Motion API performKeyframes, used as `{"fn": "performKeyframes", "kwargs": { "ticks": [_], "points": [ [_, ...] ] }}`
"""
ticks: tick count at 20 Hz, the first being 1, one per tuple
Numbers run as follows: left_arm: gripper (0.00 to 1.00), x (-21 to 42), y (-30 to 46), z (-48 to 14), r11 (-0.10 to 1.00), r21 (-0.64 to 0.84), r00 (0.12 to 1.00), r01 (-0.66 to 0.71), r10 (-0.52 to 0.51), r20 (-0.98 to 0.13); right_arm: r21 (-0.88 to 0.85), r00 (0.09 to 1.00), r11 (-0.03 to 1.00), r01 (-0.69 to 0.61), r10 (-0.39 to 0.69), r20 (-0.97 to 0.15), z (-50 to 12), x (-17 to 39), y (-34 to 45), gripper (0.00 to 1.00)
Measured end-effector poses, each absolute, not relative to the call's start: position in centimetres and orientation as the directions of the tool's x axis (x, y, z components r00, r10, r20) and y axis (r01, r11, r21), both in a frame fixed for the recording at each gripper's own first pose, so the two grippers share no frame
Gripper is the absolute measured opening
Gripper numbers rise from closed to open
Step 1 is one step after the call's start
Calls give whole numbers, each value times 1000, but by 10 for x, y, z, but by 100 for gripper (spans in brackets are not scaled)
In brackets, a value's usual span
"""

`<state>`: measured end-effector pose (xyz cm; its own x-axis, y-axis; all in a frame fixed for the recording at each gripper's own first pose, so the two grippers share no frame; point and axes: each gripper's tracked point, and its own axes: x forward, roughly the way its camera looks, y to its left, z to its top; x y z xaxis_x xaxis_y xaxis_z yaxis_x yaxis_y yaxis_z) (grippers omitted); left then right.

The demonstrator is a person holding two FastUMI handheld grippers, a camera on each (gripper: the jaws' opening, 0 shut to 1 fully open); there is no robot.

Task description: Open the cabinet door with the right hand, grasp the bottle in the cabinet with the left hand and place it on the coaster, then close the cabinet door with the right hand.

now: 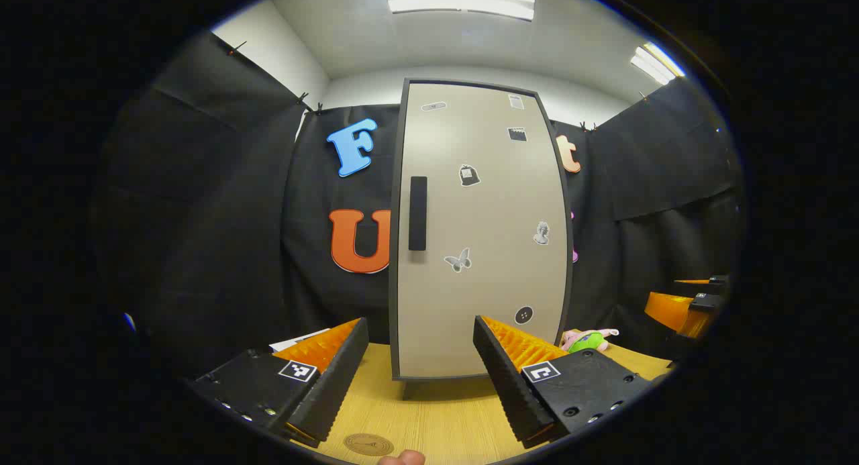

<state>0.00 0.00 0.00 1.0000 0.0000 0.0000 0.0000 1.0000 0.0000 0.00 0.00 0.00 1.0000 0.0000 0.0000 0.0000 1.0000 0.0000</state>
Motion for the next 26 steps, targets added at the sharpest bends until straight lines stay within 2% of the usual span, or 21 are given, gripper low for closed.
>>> {"fn": "performKeyframes", "kwargs": {
  "ticks": [2,3,9,10,12,13,16,17,18,19,20,26],
  "points": [
    [95,0,1,0,1000,-2,1000,0,0,0,-5,1000,1000,0,0,-1,0,-1,1,99],
    [95,-1,0,0,1000,-2,1000,2,-2,0,-6,1000,1000,0,0,-1,0,-2,1,94],
    [95,-5,-3,8,1000,-12,1000,17,-17,22,-2,1000,1000,-2,2,1,1,-6,2,94],
    [95,-6,-3,8,1000,-11,1000,18,-18,24,-4,1000,1000,-1,1,1,1,-7,2,98],
    [95,-7,-2,8,1000,-8,1000,17,-16,23,-7,1000,1000,-1,1,4,3,-8,2,98],
    [95,-8,-3,9,1000,-8,1000,16,-16,22,-8,1000,1000,-2,2,5,3,-9,2,94],
    [95,-9,-3,8,1000,-8,1000,13,-13,22,-10,1000,1000,-2,2,9,4,-10,2,94],
    [95,-10,-3,9,1000,-8,1000,13,-13,22,-11,1000,1000,-3,3,8,4,-11,2,98],
    [95,-10,-4,9,1000,-8,1000,14,-14,21,-11,1000,1000,-4,4,9,3,-12,2,94],
    [95,-11,-5,9,1000,-9,1000,16,-16,17,-9,1000,1000,-6,6,11,3,-13,3,94],
    [95,-11,-4,8,1000,-10,1000,18,-17,16,-6,1000,1000,-8,8,14,4,-14,3,98],
    [95,-13,-5,10,1000,-9,1000,15,-15,18,-2,1000,1000,-14,14,11,3,-15,4,99]
  ]
}}
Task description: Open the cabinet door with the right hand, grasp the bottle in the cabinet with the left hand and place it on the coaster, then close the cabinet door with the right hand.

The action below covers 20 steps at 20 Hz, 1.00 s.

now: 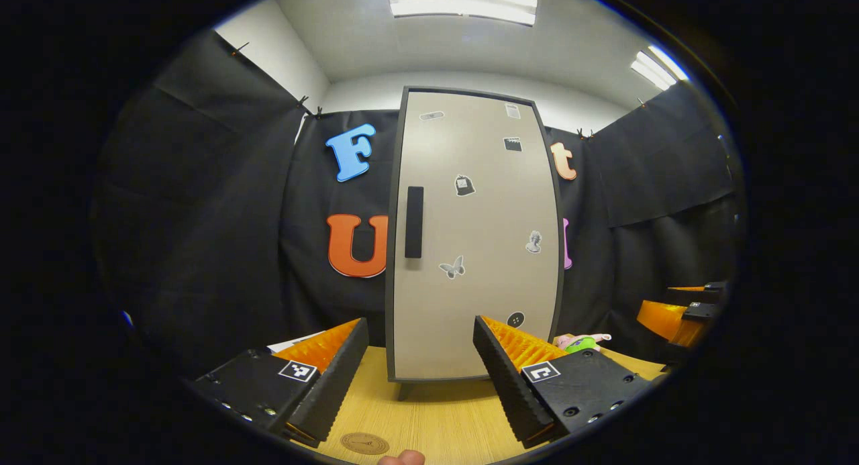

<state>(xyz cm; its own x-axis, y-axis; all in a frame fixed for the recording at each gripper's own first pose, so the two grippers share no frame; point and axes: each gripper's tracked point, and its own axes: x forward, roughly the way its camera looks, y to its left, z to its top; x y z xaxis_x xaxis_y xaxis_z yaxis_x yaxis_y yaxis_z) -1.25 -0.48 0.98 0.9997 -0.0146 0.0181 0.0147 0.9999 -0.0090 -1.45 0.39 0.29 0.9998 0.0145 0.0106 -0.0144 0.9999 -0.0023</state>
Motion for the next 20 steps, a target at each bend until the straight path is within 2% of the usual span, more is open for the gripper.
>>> {"fn": "performKeyframes", "kwargs": {
  "ticks": [1,2,3,4,5,6,9,11,16,18,19,20],
  "points": [
    [95,-12,-6,8,1000,-10,1000,17,-17,13,-3,1000,1000,-16,16,10,3,-14,4,99],
    [95,-12,-7,8,1000,-11,1000,19,-18,9,-4,1000,1000,-17,17,9,3,-14,4,94],
    [95,-12,-7,8,1000,-13,1000,21,-21,9,-3,1000,1000,-20,20,11,4,-13,4,94],
    [95,-12,-8,9,1000,-11,1000,19,-19,10,-3,1000,1000,-24,24,11,4,-13,5,98],
    [95,-12,-6,9,1000,-8,1000,17,-17,11,-5,1000,1000,-27,27,11,5,-12,6,98],
    [95,-12,-6,8,1000,-6,1000,15,-15,10,-7,999,999,-32,32,9,4,-12,6,94],
    [95,-14,-5,9,1000,-5,1000,9,-9,8,-13,998,998,-58,58,5,7,-8,12,94],
    [95,-14,-3,9,1000,-3,1000,5,-5,8,-20,996,996,-87,87,10,9,-4,19,100],
    [95,-18,4,10,1000,6,1000,-8,8,12,-17,987,987,-161,161,5,12,15,37,100],
    [95,-18,6,7,1000,1,1000,-15,15,2,-15,980,980,-197,197,9,17,24,50,98],
    [95,-19,6,7,1000,-1,1000,-14,14,-2,-19,976,976,-218,218,11,20,30,58,94],
    [95,-20,7,6,1000,0,1000,-13,13,-5,-26,970,970,-243,244,15,24,36,68,98]
  ]
}}
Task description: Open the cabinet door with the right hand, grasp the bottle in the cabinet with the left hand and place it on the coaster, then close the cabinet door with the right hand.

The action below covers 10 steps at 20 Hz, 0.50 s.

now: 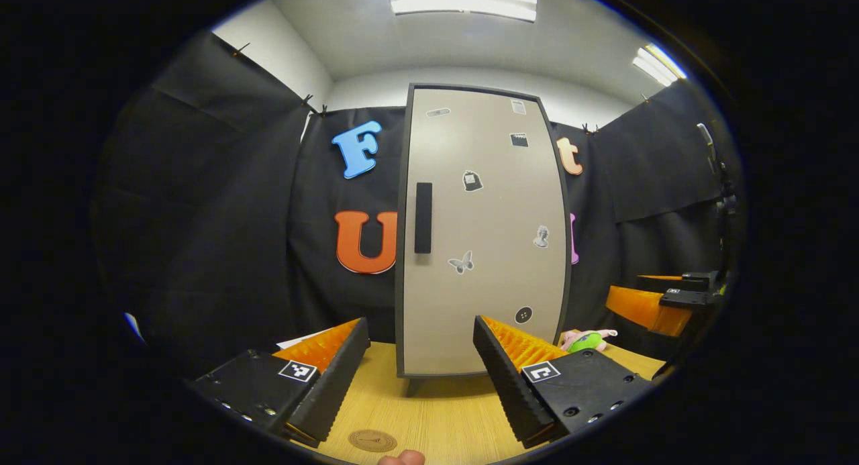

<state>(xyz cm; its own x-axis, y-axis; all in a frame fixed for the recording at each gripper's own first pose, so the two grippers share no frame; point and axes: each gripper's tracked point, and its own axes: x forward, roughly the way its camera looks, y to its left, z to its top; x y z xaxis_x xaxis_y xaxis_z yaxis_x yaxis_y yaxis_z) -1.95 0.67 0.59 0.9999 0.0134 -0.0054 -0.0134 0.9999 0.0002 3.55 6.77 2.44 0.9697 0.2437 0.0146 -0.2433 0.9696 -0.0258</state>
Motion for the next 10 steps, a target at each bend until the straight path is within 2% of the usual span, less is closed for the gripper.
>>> {"fn": "performKeyframes", "kwargs": {
  "ticks": [9,10],
  "points": [
    [95,-23,10,1,999,27,1000,-17,18,-23,-54,904,904,-425,427,32,65,90,162,98],
    [95,-24,11,1,999,31,999,-20,21,-25,-52,897,897,-439,440,31,67,100,172,94]
  ]
}}
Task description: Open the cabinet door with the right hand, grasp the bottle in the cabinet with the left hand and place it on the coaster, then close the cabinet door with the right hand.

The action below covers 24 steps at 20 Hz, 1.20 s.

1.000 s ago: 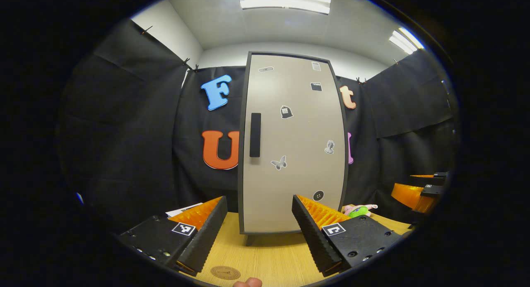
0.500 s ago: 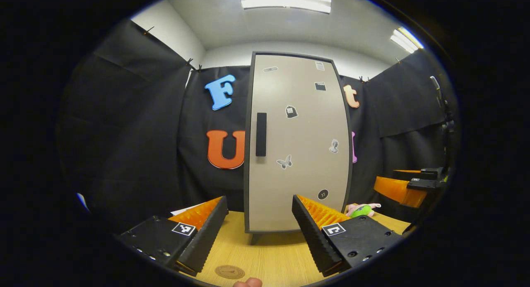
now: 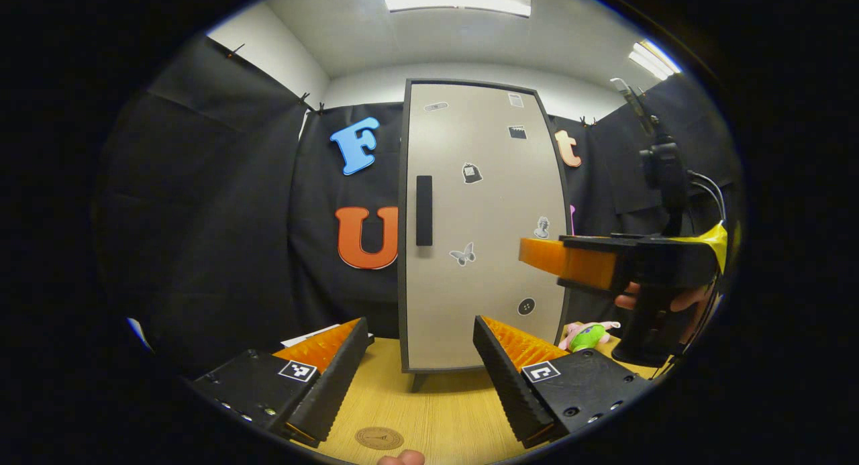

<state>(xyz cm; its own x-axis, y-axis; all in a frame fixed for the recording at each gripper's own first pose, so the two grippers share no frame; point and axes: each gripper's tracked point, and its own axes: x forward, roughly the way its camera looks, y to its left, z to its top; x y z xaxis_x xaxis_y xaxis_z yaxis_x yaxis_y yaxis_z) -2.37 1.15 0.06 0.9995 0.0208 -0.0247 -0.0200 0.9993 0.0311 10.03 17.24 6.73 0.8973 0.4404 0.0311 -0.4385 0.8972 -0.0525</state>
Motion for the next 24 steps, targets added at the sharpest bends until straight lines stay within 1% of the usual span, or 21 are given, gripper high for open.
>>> {"fn": "performKeyframes", "kwargs": {
  "ticks": [1,3,4,5,6,8,9,10,11,12,13,14,20,22,24],
  "points": [
    [95,-24,12,1,999,35,999,-21,22,-26,-50,889,889,-455,457,25,70,109,184,99],
    [95,-26,14,2,999,39,999,-26,27,-26,-49,878,878,-476,478,20,80,130,205,98],
    [95,-27,15,1,999,41,999,-30,31,-27,-50,873,873,-485,486,24,86,139,216,94],
    [95,-28,16,1,999,41,999,-33,34,-31,-48,869,869,-493,495,24,93,148,226,94],
    [95,-29,17,0,999,42,999,-34,35,-34,-46,864,863,-502,504,22,97,156,237,98],
    [95,-30,20,0,998,43,998,-42,44,-37,-50,854,853,-519,521,18,103,170,257,99],
    [95,-30,21,-1,998,43,998,-44,46,-38,-53,854,853,-519,520,15,106,178,265,94],
    [95,-31,22,0,998,43,998,-47,49,-38,-56,855,854,-518,519,11,108,184,272,99],
    [95,-31,23,0,998,43,998,-50,52,-37,-58,854,853,-519,520,4,108,189,278,99],
    [95,-32,25,0,998,42,998,-54,55,-36,-60,853,851,-522,523,-1,109,195,286,94],
    [95,-32,26,0,998,41,998,-56,57,-36,-66,852,850,-522,523,-2,109,200,292,94],
    [95,-33,27,0,997,42,998,-58,60,-35,-75,852,850,-522,523,-3,110,205,297,99],
    [95,-34,37,-5,997,35,996,-76,77,-49,-75,870,866,-494,492,-47,105,233,315,99],
    [95,-34,40,-5,996,33,995,-80,82,-50,-63,866,864,-500,498,-51,105,235,321,99],
    [95,-32,43,-4,996,32,995,-85,87,-47,-72,870,867,-493,491,-49,107,239,322,91]
  ]
}}
